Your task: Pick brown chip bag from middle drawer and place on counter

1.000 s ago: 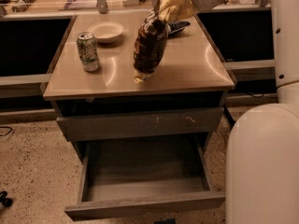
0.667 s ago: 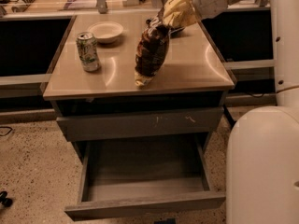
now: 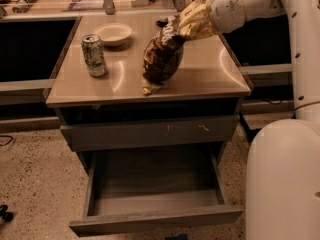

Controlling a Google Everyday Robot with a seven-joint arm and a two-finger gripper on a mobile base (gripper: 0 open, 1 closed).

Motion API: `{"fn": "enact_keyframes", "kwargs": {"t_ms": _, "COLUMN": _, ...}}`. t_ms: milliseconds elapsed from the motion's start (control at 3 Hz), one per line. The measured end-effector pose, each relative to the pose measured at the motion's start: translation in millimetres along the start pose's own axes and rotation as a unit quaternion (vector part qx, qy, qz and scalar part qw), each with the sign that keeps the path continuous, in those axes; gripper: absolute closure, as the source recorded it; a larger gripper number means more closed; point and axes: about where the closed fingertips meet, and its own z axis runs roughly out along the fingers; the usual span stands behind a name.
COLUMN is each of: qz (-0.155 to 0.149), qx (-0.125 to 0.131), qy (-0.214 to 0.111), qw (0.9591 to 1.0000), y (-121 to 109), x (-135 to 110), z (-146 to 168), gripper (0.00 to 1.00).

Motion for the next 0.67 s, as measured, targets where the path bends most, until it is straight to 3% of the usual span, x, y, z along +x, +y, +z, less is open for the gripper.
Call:
{"fn": "enact_keyframes", "kwargs": {"t_ms": 333, "qz": 0.027, "qx": -0.007, "qy": 0.007, "qw": 0.9996, "y": 11.5, "x": 2.1, "z": -7.5, "gripper": 1.0}}
{"fn": "enact_keyframes", "kwargs": {"t_ms": 667, "qz": 0.081, "qx": -0.02, "qy": 0.035, "qw": 0.9959, "y": 22.4, "x": 6.1, "z": -20.2, "gripper": 1.0}}
